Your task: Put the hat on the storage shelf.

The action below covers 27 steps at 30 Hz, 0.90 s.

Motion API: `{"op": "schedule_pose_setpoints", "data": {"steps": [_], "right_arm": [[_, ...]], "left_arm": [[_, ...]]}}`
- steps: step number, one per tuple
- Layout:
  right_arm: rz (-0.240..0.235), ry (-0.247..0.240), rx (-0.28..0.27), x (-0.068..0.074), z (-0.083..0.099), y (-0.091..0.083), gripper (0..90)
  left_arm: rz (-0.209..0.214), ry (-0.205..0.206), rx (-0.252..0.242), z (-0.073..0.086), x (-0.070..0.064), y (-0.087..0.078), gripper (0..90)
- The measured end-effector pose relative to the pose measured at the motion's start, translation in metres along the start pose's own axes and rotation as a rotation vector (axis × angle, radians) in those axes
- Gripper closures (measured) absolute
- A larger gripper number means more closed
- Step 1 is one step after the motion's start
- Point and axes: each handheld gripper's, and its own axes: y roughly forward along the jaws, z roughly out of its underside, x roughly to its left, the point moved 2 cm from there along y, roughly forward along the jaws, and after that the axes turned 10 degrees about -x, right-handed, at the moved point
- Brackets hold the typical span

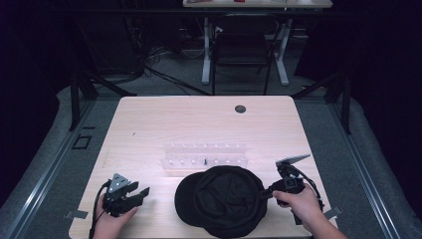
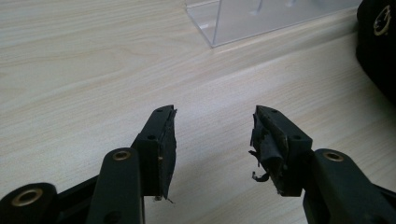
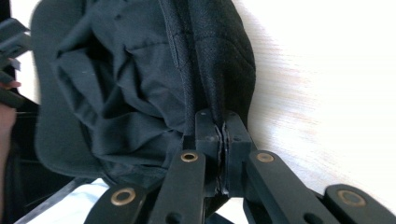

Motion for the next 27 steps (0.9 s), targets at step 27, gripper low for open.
{"op": "schedule_pose_setpoints", "data": {"steps": [27], "right_arm": [[-0.254, 0.044, -0.063, 0.038, -0.018, -0.037, 87.9]], "left_arm": [[-0.002, -0.003, -0.007, 0.000, 0.000, 0.000, 49.4]]}}
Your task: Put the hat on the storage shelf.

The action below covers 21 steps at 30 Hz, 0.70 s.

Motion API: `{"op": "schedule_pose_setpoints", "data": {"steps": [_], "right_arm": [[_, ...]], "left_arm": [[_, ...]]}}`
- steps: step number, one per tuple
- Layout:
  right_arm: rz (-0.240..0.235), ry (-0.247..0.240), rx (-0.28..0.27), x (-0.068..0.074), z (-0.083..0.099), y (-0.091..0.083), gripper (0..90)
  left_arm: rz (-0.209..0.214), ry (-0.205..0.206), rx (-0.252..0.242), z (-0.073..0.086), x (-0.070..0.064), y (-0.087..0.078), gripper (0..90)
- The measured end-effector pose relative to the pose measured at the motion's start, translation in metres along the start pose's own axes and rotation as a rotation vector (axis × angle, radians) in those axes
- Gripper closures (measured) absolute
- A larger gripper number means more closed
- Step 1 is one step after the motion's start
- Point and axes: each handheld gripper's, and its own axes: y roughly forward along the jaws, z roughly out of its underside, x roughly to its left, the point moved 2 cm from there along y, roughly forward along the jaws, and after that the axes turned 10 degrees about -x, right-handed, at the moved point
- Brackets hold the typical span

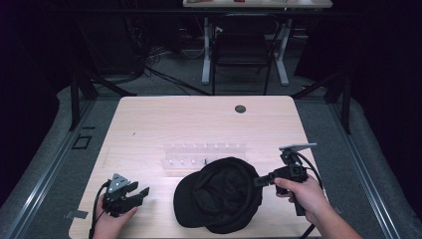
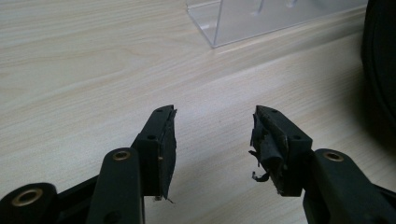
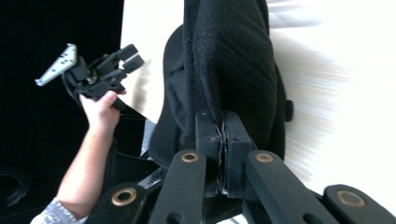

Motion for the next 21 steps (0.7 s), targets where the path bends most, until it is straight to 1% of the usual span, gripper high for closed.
{"op": "schedule_pose_setpoints", "data": {"steps": [4, 5, 8, 9, 11, 13, 16, 20, 21], "right_arm": [[-0.023, -0.007, 0.000, 0.008, -0.003, -0.004, 88.0], [-0.027, -0.001, -0.012, 0.011, -0.003, -0.003, 88.0], [-0.044, -0.018, -0.004, 0.018, -0.004, -0.005, 88.0], [-0.046, -0.026, 0.003, 0.021, -0.005, -0.005, 88.0], [-0.039, -0.026, 0.011, 0.023, -0.005, -0.006, 88.0], [-0.046, -0.028, 0.013, 0.026, -0.005, -0.006, 87.9], [-0.062, -0.018, 0.009, 0.031, -0.006, -0.007, 87.9], [-0.090, -0.027, 0.005, 0.040, -0.008, -0.010, 88.0], [-0.090, -0.034, 0.000, 0.043, -0.008, -0.011, 88.0]], "left_arm": [[0.000, 0.000, 0.000, 0.000, 0.000, 0.000, 49.4], [0.000, 0.000, 0.000, 0.000, 0.000, 0.000, 49.4], [0.000, -0.001, 0.000, 0.000, 0.000, 0.000, 49.4], [0.000, 0.000, 0.000, 0.000, 0.000, 0.000, 49.4], [0.001, 0.000, 0.003, 0.000, 0.000, 0.000, 49.4], [0.000, -0.003, 0.000, 0.000, 0.000, 0.000, 49.4], [0.001, -0.003, 0.001, 0.000, 0.000, 0.000, 49.4], [0.001, 0.000, -0.001, 0.000, 0.000, 0.000, 49.3], [0.000, -0.003, -0.001, 0.000, 0.000, 0.000, 49.3]]}}
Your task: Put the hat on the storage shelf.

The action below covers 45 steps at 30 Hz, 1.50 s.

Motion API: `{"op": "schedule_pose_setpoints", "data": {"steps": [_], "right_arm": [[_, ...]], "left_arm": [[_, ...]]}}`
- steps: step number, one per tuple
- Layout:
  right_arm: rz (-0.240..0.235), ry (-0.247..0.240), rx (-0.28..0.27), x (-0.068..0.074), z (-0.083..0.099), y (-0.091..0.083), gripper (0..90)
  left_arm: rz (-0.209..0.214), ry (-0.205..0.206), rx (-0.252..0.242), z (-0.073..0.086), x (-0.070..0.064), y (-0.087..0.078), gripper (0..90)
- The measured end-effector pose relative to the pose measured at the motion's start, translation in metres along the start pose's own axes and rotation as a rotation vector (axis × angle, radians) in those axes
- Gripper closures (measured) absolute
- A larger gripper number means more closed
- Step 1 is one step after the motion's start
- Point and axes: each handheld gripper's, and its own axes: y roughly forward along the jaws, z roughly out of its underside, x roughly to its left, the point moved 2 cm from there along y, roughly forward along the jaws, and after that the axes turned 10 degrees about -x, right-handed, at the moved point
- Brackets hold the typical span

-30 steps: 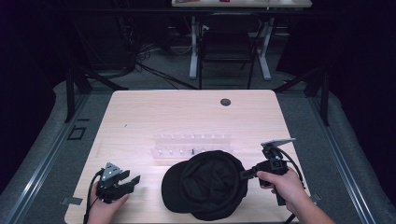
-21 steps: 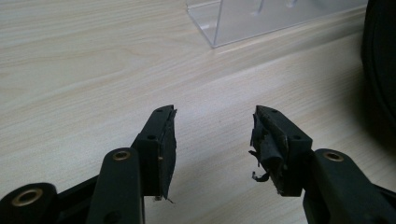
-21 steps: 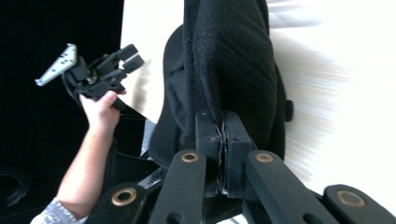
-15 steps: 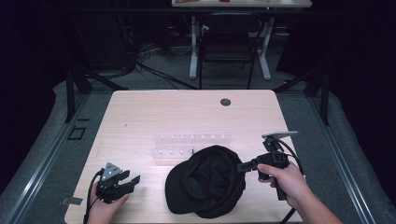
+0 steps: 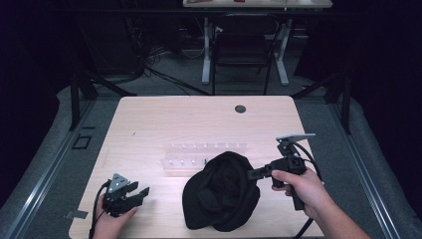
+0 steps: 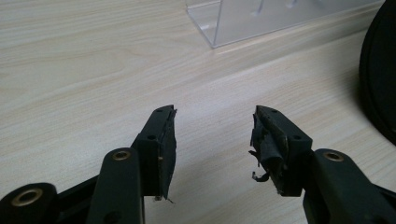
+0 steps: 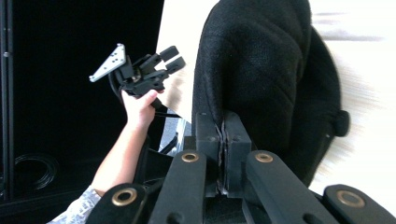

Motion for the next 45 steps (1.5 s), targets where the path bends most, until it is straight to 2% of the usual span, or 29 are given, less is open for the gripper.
{"op": "schedule_pose_setpoints", "data": {"steps": [1, 2, 5, 13, 18, 32, 45], "right_arm": [[0.000, 0.008, -0.013, 0.004, 0.000, 0.000, 88.0], [-0.009, -0.008, 0.002, 0.006, -0.001, -0.001, 88.0], [-0.030, -0.003, -0.006, 0.013, -0.001, -0.002, 88.0], [-0.066, -0.029, -0.019, 0.029, -0.004, -0.009, 88.1], [-0.079, -0.066, -0.035, 0.045, -0.008, -0.017, 88.2], [-0.070, -0.093, -0.092, 0.061, -0.020, -0.042, 88.2], [-0.088, -0.122, -0.139, 0.075, -0.034, -0.053, 88.2]], "left_arm": [[0.000, 0.000, 0.000, 0.000, 0.000, 0.000, 49.4], [0.000, 0.001, 0.000, 0.000, 0.000, 0.000, 49.4], [0.000, 0.003, 0.002, 0.000, 0.000, 0.000, 49.4], [-0.002, -0.001, 0.003, 0.000, 0.000, 0.000, 49.4], [0.000, 0.005, 0.009, 0.000, 0.000, 0.000, 49.4], [0.000, 0.006, 0.007, 0.000, 0.000, 0.000, 49.4], [0.003, -0.001, 0.002, 0.000, 0.000, 0.000, 49.0]]}}
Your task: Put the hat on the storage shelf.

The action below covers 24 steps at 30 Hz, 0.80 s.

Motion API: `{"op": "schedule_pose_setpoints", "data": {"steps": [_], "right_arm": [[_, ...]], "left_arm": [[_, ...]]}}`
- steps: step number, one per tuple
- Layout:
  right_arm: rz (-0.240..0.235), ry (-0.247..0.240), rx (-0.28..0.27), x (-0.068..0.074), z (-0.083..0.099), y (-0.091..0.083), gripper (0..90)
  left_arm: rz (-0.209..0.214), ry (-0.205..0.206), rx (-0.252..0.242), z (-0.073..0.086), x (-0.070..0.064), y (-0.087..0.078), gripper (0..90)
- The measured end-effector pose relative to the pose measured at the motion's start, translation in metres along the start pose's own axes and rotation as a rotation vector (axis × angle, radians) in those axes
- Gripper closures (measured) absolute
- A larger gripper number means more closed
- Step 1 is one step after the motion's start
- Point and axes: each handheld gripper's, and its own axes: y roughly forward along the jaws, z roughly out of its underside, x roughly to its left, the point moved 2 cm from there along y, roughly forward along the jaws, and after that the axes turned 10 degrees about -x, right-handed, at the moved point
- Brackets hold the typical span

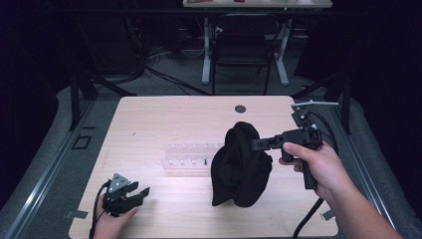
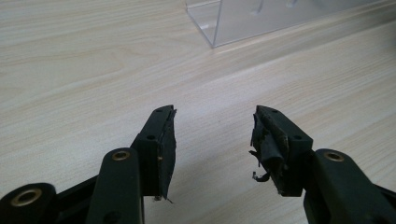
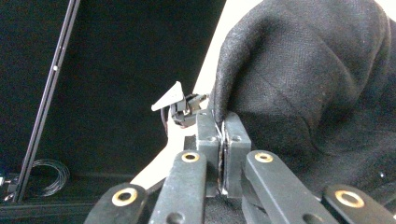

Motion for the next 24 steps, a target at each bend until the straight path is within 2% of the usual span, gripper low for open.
{"op": "schedule_pose_setpoints", "data": {"steps": [10, 21, 24], "right_arm": [[0.007, -0.007, -0.040, 0.003, -0.016, 0.002, 88.2], [0.000, -0.016, -0.071, 0.010, -0.038, 0.019, 88.2], [0.012, -0.024, -0.075, 0.012, -0.044, 0.026, 88.2]], "left_arm": [[0.001, 0.000, 0.000, 0.000, 0.000, 0.000, 49.2], [0.003, 0.001, -0.001, 0.000, 0.002, -0.001, 49.9], [0.002, -0.006, 0.002, 0.000, 0.002, -0.002, 49.9]]}}
